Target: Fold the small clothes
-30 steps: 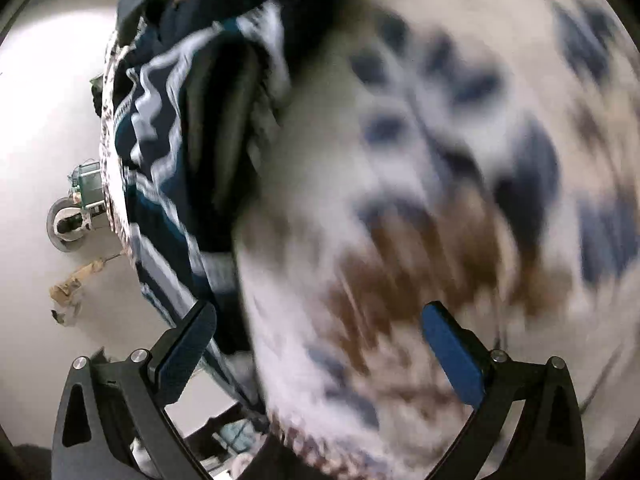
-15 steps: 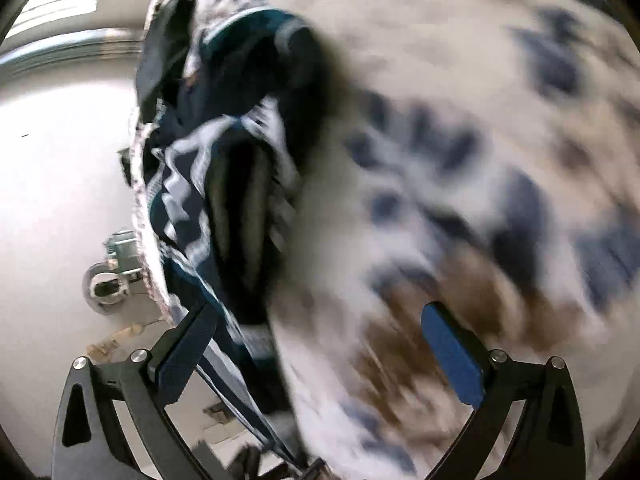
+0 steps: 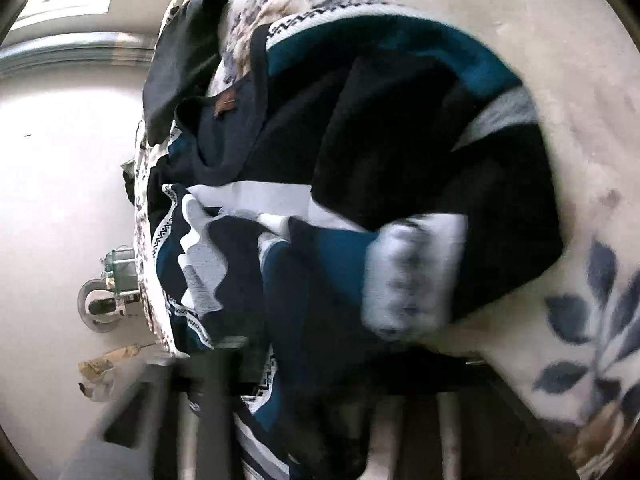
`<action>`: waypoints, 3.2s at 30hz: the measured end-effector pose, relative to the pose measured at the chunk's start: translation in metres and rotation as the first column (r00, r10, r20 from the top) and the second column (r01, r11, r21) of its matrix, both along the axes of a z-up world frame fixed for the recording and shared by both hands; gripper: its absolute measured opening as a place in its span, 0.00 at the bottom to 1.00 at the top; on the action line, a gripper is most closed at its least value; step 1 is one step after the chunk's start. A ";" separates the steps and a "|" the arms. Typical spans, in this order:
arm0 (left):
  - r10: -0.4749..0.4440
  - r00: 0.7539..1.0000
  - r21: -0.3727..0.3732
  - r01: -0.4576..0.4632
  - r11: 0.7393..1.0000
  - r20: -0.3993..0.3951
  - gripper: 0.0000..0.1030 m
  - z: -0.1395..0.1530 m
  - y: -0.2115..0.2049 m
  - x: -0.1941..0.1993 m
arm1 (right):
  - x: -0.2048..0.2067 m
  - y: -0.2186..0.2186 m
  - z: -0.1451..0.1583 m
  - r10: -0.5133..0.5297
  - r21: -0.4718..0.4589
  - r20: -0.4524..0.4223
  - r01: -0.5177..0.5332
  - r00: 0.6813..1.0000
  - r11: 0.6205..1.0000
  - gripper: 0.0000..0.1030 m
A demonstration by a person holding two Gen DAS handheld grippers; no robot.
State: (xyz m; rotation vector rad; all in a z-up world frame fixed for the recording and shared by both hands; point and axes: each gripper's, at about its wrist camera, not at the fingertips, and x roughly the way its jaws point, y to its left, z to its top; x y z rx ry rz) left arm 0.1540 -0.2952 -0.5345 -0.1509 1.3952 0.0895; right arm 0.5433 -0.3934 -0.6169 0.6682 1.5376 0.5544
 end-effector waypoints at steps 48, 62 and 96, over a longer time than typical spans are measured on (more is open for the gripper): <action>0.183 0.983 -0.318 -0.170 0.933 0.014 0.60 0.033 0.368 0.046 | 0.077 0.322 0.139 0.022 -0.348 0.010 -0.017 1.000 0.937 0.63; 0.028 0.999 -0.148 -0.031 0.988 -0.019 0.16 -0.014 0.319 0.077 | 0.101 0.389 0.103 0.121 -0.170 -0.052 -0.128 0.991 0.977 0.63; 0.377 0.918 -0.404 -0.394 0.826 -0.124 0.17 -0.013 0.439 0.027 | 0.116 0.467 0.070 0.177 -0.427 0.006 -0.158 0.984 0.890 0.11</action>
